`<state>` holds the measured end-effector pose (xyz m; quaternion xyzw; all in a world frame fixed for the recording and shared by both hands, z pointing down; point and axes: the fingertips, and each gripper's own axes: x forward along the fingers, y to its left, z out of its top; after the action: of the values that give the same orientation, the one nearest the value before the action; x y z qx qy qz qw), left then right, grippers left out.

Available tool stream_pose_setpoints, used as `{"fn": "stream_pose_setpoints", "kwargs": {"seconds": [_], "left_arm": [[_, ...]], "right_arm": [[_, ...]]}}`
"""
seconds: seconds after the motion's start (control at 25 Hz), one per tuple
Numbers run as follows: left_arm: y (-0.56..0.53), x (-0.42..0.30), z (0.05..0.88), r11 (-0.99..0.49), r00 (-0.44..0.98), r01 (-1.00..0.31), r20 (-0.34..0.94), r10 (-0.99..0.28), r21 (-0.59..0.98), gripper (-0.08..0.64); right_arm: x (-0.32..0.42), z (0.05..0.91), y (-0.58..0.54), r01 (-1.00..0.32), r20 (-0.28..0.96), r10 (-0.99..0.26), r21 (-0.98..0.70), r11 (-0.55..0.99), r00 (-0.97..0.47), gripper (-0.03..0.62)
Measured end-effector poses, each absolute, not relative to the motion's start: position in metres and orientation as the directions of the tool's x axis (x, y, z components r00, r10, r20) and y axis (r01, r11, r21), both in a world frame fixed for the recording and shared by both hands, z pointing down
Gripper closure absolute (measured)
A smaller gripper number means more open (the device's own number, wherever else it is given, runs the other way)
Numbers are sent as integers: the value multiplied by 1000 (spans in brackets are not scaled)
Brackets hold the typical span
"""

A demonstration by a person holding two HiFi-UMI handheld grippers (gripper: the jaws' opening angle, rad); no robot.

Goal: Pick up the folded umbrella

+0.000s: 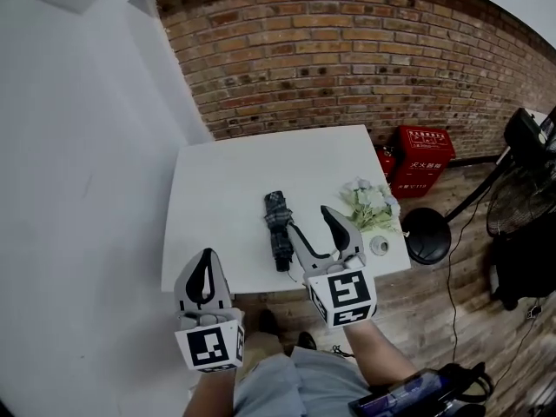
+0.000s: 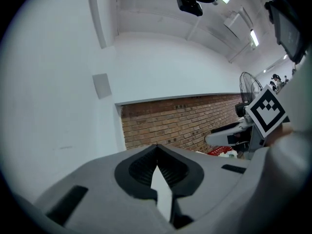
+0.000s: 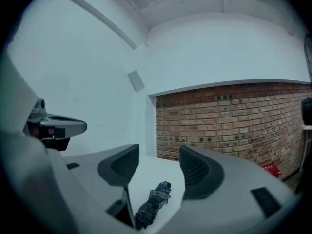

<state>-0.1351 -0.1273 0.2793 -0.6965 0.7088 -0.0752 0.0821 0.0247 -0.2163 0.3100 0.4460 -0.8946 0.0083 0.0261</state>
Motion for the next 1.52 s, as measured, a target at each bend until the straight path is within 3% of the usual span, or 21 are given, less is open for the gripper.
{"fn": "stream_pose_setpoints", "kwargs": {"seconds": [0.48, 1.52], "left_arm": [[-179, -193, 303, -9, 2, -982, 40, -999, -186, 554], [-272, -250, 432, -139, 109, -986, 277, -955, -90, 554]], "right_arm": [[-33, 348, -263, -805, 150, -797, 8, 593, -585, 324], [-65, 549, -312, -871, 568, -692, -95, 482, -445, 239]]}}
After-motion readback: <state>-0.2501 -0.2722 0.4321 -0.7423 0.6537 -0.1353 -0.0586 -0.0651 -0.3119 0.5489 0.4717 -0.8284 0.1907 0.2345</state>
